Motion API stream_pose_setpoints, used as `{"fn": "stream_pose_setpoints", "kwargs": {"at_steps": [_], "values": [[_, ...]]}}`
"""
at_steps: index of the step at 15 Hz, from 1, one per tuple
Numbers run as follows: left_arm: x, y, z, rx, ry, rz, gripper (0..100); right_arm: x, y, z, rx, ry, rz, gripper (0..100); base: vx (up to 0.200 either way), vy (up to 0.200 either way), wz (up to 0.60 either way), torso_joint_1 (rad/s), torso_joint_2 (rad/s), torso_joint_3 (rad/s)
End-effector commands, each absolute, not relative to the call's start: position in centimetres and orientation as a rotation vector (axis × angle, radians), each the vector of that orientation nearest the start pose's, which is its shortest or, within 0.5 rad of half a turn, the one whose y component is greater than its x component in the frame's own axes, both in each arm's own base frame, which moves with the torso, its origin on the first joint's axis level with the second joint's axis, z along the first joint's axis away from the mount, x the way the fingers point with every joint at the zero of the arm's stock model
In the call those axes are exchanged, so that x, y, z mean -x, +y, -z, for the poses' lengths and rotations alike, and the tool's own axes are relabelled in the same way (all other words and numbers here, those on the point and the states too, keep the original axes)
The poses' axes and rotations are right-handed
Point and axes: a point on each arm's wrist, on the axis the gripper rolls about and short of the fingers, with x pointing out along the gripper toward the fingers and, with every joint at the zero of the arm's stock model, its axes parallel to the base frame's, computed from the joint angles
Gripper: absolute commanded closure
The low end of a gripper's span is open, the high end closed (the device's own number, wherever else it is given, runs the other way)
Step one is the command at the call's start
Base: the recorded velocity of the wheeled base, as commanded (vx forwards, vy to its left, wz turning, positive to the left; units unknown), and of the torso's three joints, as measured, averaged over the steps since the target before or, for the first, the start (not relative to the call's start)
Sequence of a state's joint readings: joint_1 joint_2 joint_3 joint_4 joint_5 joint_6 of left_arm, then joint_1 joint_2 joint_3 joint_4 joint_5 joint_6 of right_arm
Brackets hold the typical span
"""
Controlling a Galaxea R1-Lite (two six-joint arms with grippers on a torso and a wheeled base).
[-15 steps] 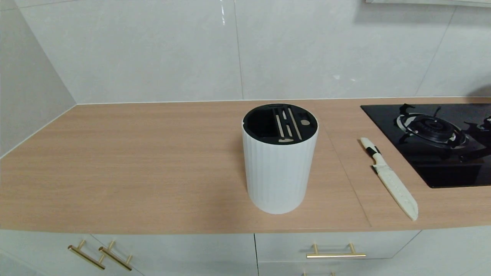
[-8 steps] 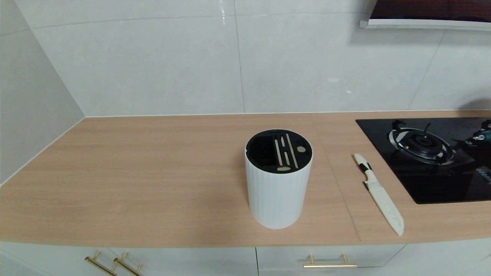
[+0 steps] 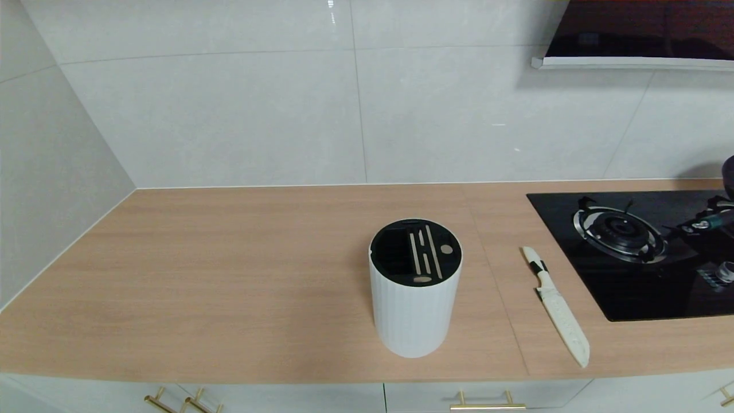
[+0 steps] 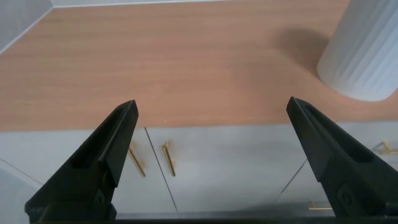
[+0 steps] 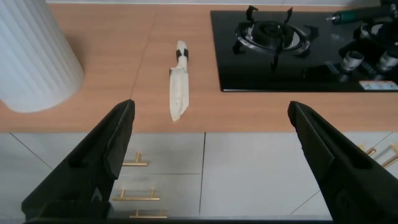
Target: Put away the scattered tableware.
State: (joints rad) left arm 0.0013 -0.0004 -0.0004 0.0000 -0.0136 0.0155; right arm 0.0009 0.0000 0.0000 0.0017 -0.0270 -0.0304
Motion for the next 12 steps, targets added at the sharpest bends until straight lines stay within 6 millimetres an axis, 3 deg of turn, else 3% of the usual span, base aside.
{"fn": "stream_pose_setpoints", "kwargs": {"at_steps": [1,4,12], "values": [[2.29,-0.03,-7.59,-0.015,-0.002,0.012,0,2.27,-0.06,-7.54,0.031,0.003,0.024,0,0.000,0.000,0.00,0.193,-0.36,-0.178],[2.29,-0.03,-7.59,-0.015,-0.002,0.012,0,2.27,-0.06,-7.54,0.031,0.003,0.024,0,0.000,0.000,0.00,0.141,-0.29,-0.142],[2.28,-0.03,-7.55,-0.015,0.000,0.012,0,2.27,-0.06,-7.54,0.035,0.004,0.024,0,0.000,0.000,0.00,0.000,0.00,0.000]]}}
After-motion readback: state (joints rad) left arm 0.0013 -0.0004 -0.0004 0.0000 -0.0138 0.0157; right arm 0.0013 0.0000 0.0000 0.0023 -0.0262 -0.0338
